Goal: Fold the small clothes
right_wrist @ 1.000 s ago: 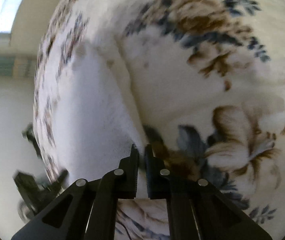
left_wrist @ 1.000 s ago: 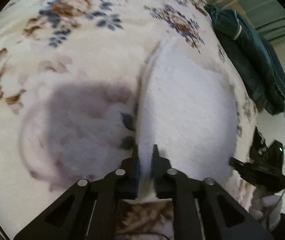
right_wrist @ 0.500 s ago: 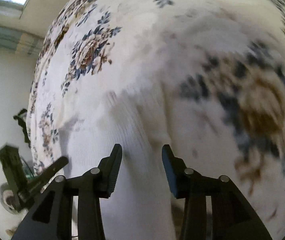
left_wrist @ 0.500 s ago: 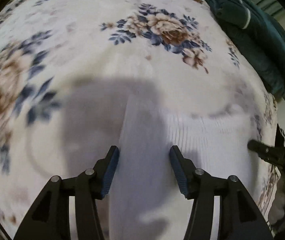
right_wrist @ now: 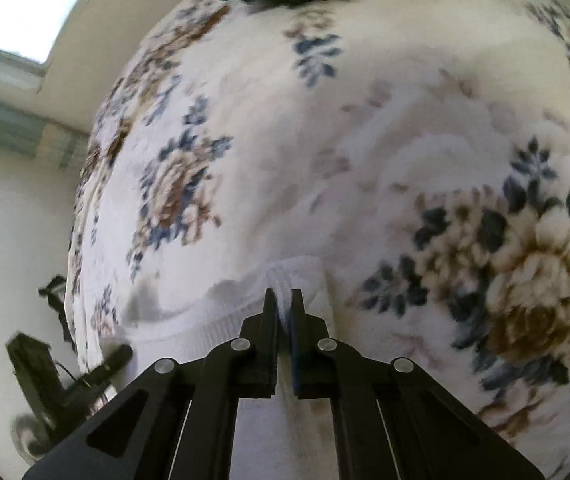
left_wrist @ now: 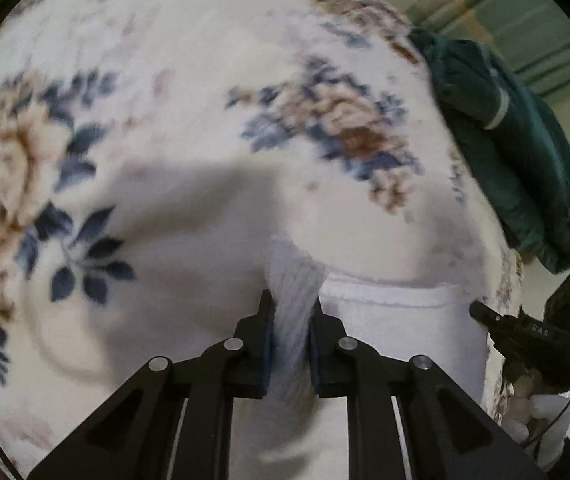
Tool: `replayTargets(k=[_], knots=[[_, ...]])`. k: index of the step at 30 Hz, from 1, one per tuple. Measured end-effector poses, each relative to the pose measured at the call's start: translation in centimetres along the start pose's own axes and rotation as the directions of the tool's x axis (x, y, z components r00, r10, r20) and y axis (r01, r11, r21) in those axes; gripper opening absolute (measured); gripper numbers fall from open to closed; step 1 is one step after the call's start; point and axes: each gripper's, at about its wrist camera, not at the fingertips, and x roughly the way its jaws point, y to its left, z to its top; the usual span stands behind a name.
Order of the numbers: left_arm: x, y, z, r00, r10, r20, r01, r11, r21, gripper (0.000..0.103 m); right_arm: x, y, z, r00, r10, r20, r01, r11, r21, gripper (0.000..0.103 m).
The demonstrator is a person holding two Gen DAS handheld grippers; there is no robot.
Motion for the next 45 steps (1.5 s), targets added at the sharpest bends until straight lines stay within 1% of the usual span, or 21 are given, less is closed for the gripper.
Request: replayTargets(k=[3,6,7,8,9,10,11,12,14,16,20,23,27,30,31,32,33,34,37,39,45], knots=[[1.6,1.5,-0.5,0.997,-0.05,-0.058,0.045,0.995,-0.087,0.012,3.1,0.8,-0.1,0.994,-0.065,-0.083,0.058,0.996,-0.074,0.004],[0.4,1.5,-0.8,0.987,-0.134,-0.087,0.124,0.986,-0.109,0.019,4.3,1.1,0.0,0.985,-0.067,-0.158,0.05,0.993,-0.11,0.006],[-0.4,1.4,-1.0,0.985,-0.148,-0.093,0.138,0.985,-0.107,0.032,4.0,0.7,0.2,0.985,-0.029,-0.172,0.013,0.996,-0.091,0.01],[-1.4,1.4,-1.3,0.982,-0.167,-0.092,0.158,0.982,-0.103,0.041,3.7,0.3,0.4,0.982,0.008,-0.188,-0.021,0.997,-0.07,0.027],[-2.2,1.4,-1.7,0.979,-0.185,-0.082,0.176,0.979,-0.103,0.054,3.2,-0.4,0.4,0.977,0.05,-0.209,-0.06,0.997,-0.043,0.057],[-3.3,1.6,-2.4,0.976,-0.207,-0.068,0.2,0.974,-0.103,0.062,2.7,-1.2,0.3,0.972,0.08,-0.221,-0.086,0.996,-0.015,0.071],[-4.3,1.9,-3.2,0.974,-0.221,-0.056,0.214,0.971,-0.106,0.064,2.1,-2.1,0.2,0.966,0.123,-0.226,-0.121,0.992,0.02,0.087],[-4.9,2.1,-4.1,0.974,-0.221,-0.054,0.214,0.971,-0.105,0.064,1.6,-3.1,-0.2,0.956,0.177,-0.234,-0.168,0.984,0.057,0.09],[-5.2,2.6,-5.7,0.965,-0.253,-0.07,0.244,0.963,-0.111,0.065,1.1,-4.8,-1.9,0.919,0.288,-0.269,-0.265,0.957,0.122,0.091],[-4.5,3.2,-7.6,0.95,-0.294,-0.103,0.278,0.95,-0.14,0.065,1.7,-6.4,-4.5,0.855,0.391,-0.34,-0.346,0.92,0.186,0.099],[-2.0,4.0,-10.0,0.926,-0.333,-0.175,0.302,0.935,-0.184,0.065,3.6,-8.0,-9.9,0.773,0.436,-0.461,-0.368,0.9,0.233,0.102],[-0.5,3.9,-10.6,0.908,-0.376,-0.184,0.339,0.919,-0.201,0.072,4.8,-7.5,-12.6,0.727,0.453,-0.516,-0.402,0.89,0.215,0.102],[1.0,3.1,-10.5,0.881,-0.441,-0.172,0.399,0.887,-0.231,0.073,6.4,-6.2,-13.1,0.704,0.465,-0.537,-0.415,0.883,0.22,0.103],[0.8,2.0,-10.1,0.881,-0.446,-0.159,0.413,0.888,-0.203,0.073,7.3,-5.5,-12.5,0.697,0.467,-0.544,-0.408,0.882,0.235,0.103],[0.6,1.8,-10.1,0.884,-0.446,-0.141,0.417,0.888,-0.192,0.067,7.4,-5.1,-12.4,0.698,0.467,-0.543,-0.412,0.882,0.23,0.103],[0.2,1.5,-10.1,0.884,-0.451,-0.122,0.427,0.886,-0.183,0.057,7.2,-4.8,-12.3,0.7,0.478,-0.53,-0.426,0.876,0.227,0.095],[-0.1,1.2,-10.1,0.888,-0.448,-0.109,0.427,0.888,-0.17,0.037,7.0,-4.6,-12.1,0.71,0.481,-0.515,-0.434,0.874,0.218,0.066],[-0.5,0.8,-9.9,0.892,-0.44,-0.103,0.423,0.893,-0.157,0.036,6.7,-4.6,-12.0,0.735,0.462,-0.496,-0.418,0.885,0.206,0.057],[-1.9,-0.1,-8.8,0.9,-0.43,-0.068,0.419,0.898,-0.134,0.031,5.5,-4.0,-11.9,0.768,0.457,-0.449,-0.424,0.888,0.177,0.052],[-3.3,-1.0,-7.5,0.903,-0.426,-0.045,0.42,0.901,-0.105,0.029,4.5,-3.5,-11.7,0.779,0.464,-0.421,-0.434,0.884,0.172,0.05],[-6.2,-4.0,-0.6,0.893,-0.45,0.016,0.45,0.893,-0.012,0.029,0.6,0.6,-7.2,0.807,0.499,-0.315,-0.494,0.863,0.104,0.05]])
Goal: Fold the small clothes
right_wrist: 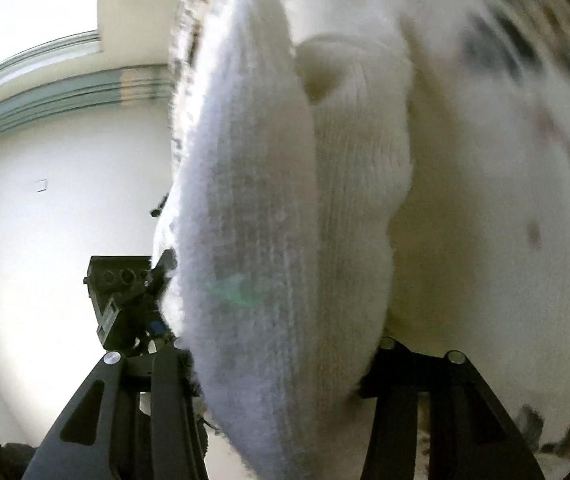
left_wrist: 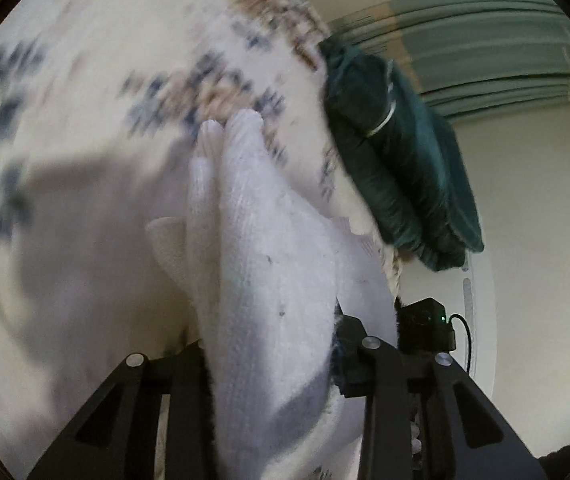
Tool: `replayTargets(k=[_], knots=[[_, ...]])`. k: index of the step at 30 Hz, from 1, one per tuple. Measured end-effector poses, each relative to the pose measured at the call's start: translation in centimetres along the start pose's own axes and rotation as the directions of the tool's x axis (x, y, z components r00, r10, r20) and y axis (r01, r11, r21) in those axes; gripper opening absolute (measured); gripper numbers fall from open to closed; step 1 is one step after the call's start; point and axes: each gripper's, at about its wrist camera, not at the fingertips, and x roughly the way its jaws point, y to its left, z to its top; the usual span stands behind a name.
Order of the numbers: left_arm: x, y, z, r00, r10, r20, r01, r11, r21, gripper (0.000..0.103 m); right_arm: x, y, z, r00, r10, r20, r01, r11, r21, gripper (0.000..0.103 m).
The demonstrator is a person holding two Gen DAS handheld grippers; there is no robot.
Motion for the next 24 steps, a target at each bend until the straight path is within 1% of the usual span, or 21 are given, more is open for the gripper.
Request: replayTargets(k=[4,7,10,12,14,16,18,19,20,21,22,23,24], knots=[[0.4,-2.3,6.2,0.999,-0.006,0.049,0.003,0.998,0.056,0.029,-1.0,4.6,5.5,0.999,0.015,0.048,-0.012,0.998,-0.064,0.05],[2.2,-2.9,11.5,0.997,0.012,0.072,-0.018,0.997,0.078,0.03,-0.9,6.9,10.5,0.997,0.003,0.083,0.005,0.995,-0.1,0.049],[4.6,-1.4,15.6,0.997,0.043,0.067,-0.048,0.996,0.076,0.03,0.3,7.4,15.3,0.995,-0.014,0.101,0.025,0.994,-0.104,0.05],[6.8,0.3,17.7,0.996,0.077,0.042,-0.08,0.994,0.075,0.03,1.4,6.9,17.9,0.994,-0.038,0.099,0.047,0.995,-0.09,0.05],[8.4,1.9,18.4,0.994,0.106,0.012,-0.107,0.992,0.066,0.03,3.1,5.8,20.1,0.993,-0.077,0.087,0.083,0.994,-0.068,0.05],[10.1,3.8,18.9,0.991,0.135,-0.024,-0.134,0.99,0.049,0.03,4.5,4.8,21.3,0.99,-0.116,0.076,0.12,0.991,-0.051,0.05],[11.3,4.9,18.7,0.983,0.177,-0.054,-0.174,0.983,0.052,0.032,5.9,3.8,21.7,0.986,-0.154,0.059,0.156,0.987,-0.04,0.05],[11.6,5.2,18.5,0.979,0.193,-0.064,-0.189,0.98,0.06,0.036,6.0,3.5,21.6,0.985,-0.163,0.051,0.165,0.986,-0.036,0.05],[11.8,5.3,18.5,0.975,0.212,-0.074,-0.207,0.976,0.069,0.038,6.2,3.3,21.7,0.982,-0.181,0.046,0.183,0.983,-0.037,0.05],[11.8,5.3,18.4,0.969,0.231,-0.084,-0.226,0.971,0.073,0.041,6.6,3.5,22.1,0.978,-0.202,0.04,0.204,0.978,-0.045,0.053],[11.6,5.2,18.3,0.964,0.254,-0.085,-0.247,0.966,0.082,0.048,5.5,3.2,22.5,0.972,-0.234,0.035,0.236,0.97,-0.057,0.056],[11.5,4.8,18.2,0.953,0.293,-0.074,-0.285,0.953,0.104,0.052,5.6,3.4,22.4,0.958,-0.285,0.034,0.286,0.955,-0.077,0.064],[11.2,4.2,18.0,0.935,0.35,-0.056,-0.34,0.931,0.134,0.059,5.5,4.0,22.0,0.94,-0.338,0.044,0.341,0.935,-0.103,0.068]])
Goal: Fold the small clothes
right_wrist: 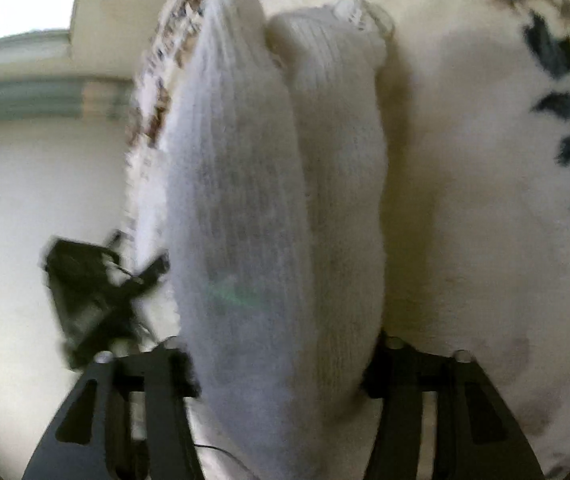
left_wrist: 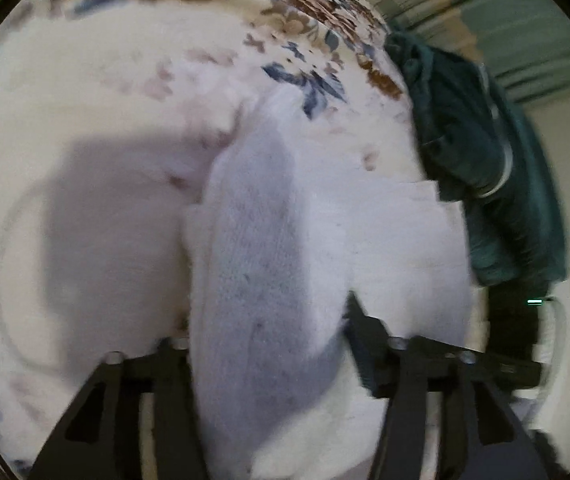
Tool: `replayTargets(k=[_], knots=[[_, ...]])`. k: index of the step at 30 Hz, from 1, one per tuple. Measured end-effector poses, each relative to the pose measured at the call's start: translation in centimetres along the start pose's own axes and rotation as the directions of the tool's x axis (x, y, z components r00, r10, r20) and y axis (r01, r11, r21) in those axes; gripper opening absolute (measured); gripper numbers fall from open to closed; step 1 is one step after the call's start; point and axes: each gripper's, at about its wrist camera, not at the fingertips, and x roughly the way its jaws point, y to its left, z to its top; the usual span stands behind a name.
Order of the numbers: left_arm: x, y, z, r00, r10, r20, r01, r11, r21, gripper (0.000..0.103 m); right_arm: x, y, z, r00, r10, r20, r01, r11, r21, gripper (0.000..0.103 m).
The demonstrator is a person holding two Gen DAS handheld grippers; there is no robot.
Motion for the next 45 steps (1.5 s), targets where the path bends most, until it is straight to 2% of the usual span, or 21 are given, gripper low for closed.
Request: replayTargets(k=[1,2,3,4,5,6,8,9,10,11,13,14,15,18,20,24,29,32,38,41,45], knots=[[-0.6,-0.5,-0.3,0.997,0.071,0.022,-0.072,0.997,0.026,0.068,-0.4,-0.1,-1.0,0.996,-0.083,0.014,0.083,0.996,-0.043,0.072],[-1.2,-1.2,-0.5,0.986,0.157,0.059,-0.161,0.986,0.054,0.07,-1.2,0.4,-1.4,0.988,-0.152,0.036,0.154,0.986,-0.069,0.082],[-1.7,-1.5,-0.6,0.971,0.218,0.098,-0.226,0.971,0.073,0.071,-1.8,1.0,-2.0,0.975,-0.214,0.062,0.219,0.972,-0.089,0.083],[-2.6,-2.1,-1.3,0.941,0.299,0.16,-0.315,0.945,0.088,0.073,-2.5,1.7,-2.6,0.951,-0.295,0.096,0.304,0.947,-0.107,0.084],[-3.3,-2.6,-1.8,0.916,0.349,0.199,-0.37,0.925,0.083,0.076,-3.1,2.5,-2.9,0.919,-0.371,0.135,0.387,0.915,-0.117,0.094],[-3.8,-3.1,-2.5,0.897,0.384,0.219,-0.408,0.909,0.08,0.082,-3.9,3.0,-3.3,0.871,-0.455,0.184,0.48,0.868,-0.125,0.102],[-4.9,-4.2,-4.0,0.86,0.45,0.24,-0.479,0.875,0.075,0.09,-5.4,4.7,-4.6,0.747,-0.605,0.276,0.651,0.75,-0.118,0.103],[-5.5,-4.9,-4.9,0.848,0.469,0.247,-0.5,0.862,0.081,0.097,-5.6,6.0,-5.5,0.703,-0.644,0.303,0.697,0.709,-0.109,0.103],[-6.0,-5.6,-5.6,0.837,0.483,0.256,-0.517,0.851,0.086,0.103,-6.6,7.2,-5.3,0.678,-0.664,0.315,0.719,0.687,-0.102,0.103],[-6.5,-6.5,-6.2,0.826,0.497,0.268,-0.535,0.84,0.092,0.103,-7.2,7.7,-6.0,0.657,-0.68,0.326,0.739,0.667,-0.097,0.103],[-8.0,-8.2,-7.5,0.81,0.508,0.294,-0.556,0.824,0.108,0.103,-8.7,8.5,-7.6,0.629,-0.699,0.34,0.759,0.647,-0.073,0.103],[-8.8,-8.9,-8.1,0.802,0.511,0.308,-0.565,0.817,0.114,0.103,-9.5,8.9,-8.5,0.62,-0.706,0.343,0.764,0.643,-0.059,0.103],[-9.7,-9.8,-8.6,0.804,0.505,0.316,-0.562,0.818,0.121,0.103,-9.8,9.9,-9.9,0.615,-0.709,0.344,0.765,0.642,-0.044,0.103],[-12.9,-12.2,-10.6,0.794,0.499,0.347,-0.566,0.816,0.122,0.103,-15.0,11.3,-14.0,0.592,-0.71,0.382,0.771,0.637,-0.011,0.103],[-15.1,-13.9,-11.9,0.789,0.494,0.364,-0.566,0.815,0.121,0.103,-17.8,13.0,-16.3,0.567,-0.708,0.421,0.78,0.625,0.0,0.103],[-19.9,-17.7,-14.8,0.785,0.479,0.393,-0.563,0.816,0.131,0.103,-23.5,16.3,-20.8,0.545,-0.684,0.485,0.774,0.633,0.023,0.103],[-26.8,-22.3,-19.3,0.792,0.433,0.431,-0.533,0.835,0.139,0.103,-31.2,21.5,-27.8,0.508,-0.652,0.563,0.775,0.631,0.033,0.103],[-31.1,-24.9,-22.2,0.784,0.418,0.459,-0.526,0.84,0.134,0.103,-35.3,24.5,-32.0,0.491,-0.632,0.599,0.775,0.631,0.03,0.103],[-39.6,-29.4,-28.2,0.753,0.399,0.524,-0.537,0.832,0.137,0.103,-43.6,30.6,-41.2,0.457,-0.577,0.677,0.767,0.641,0.029,0.103],[-43.0,-30.9,-30.8,0.747,0.377,0.547,-0.525,0.84,0.139,0.103,-46.9,33.2,-45.8,0.436,-0.551,0.711,0.765,0.643,0.029,0.103],[-46.7,-32.4,-33.5,0.719,0.368,0.589,-0.532,0.837,0.126,0.103,-50.2,36.0,-51.3,0.415,-0.517,0.749,0.765,0.644,0.02,0.103]])
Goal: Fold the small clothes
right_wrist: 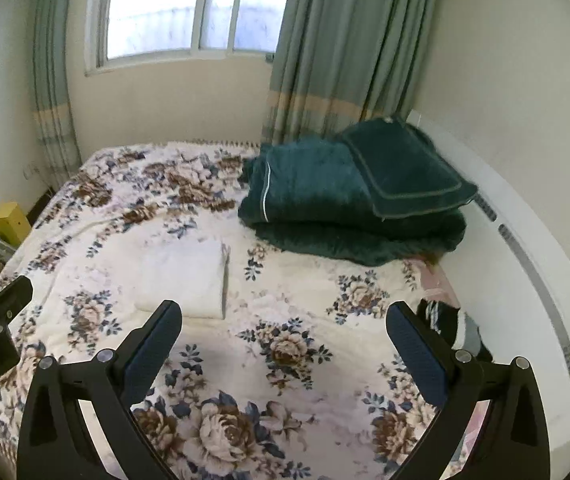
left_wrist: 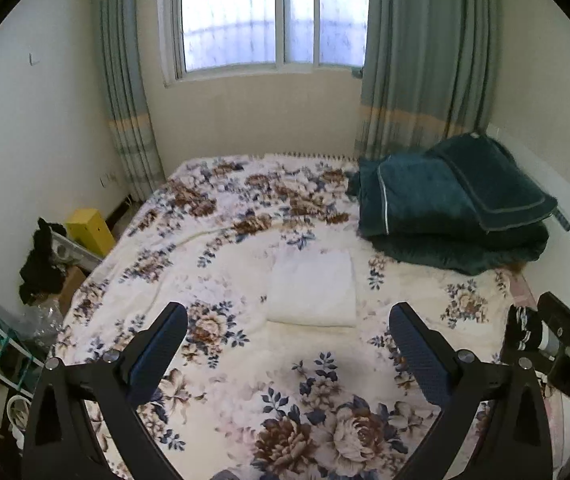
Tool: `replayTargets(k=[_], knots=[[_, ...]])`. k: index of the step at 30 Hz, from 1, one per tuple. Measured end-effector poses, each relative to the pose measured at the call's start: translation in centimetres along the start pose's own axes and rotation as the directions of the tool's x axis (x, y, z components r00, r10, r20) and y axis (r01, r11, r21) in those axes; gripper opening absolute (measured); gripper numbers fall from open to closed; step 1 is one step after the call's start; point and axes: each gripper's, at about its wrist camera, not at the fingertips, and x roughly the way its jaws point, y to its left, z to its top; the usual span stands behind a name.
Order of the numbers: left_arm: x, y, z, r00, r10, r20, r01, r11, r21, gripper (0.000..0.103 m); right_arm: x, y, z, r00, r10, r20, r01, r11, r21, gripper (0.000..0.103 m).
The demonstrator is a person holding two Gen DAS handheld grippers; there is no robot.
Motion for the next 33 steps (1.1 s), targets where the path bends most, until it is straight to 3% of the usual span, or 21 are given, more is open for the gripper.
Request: replayTargets(k=[7,13,23,33], knots=[[-6.4,0.2,-0.4,0.997,0.006,0.072,-0.006,1.0,0.009,0.103,-9.3,-1.4,-1.3,0.996,0.021,0.087,-0.022,1.0,0.011,0.103],[-9.4,-0.1,-0.8,0.995,-0.004,0.1,0.002,1.0,0.015,0.103,-13.4,-2.5,-1.8,0.992,0.029,0.12,-0.03,0.999,0.011,0.103],[-12.1,0.0,-1.5,0.99,0.01,0.142,-0.014,1.0,0.022,0.103,-16.3,-3.7,-2.4,0.988,0.038,0.147,-0.041,0.999,0.017,0.103],[-12.8,0.2,-2.0,0.99,0.023,0.138,-0.024,1.0,0.006,0.103,-16.4,-3.8,-1.6,0.986,0.072,0.151,-0.075,0.997,0.01,0.103]])
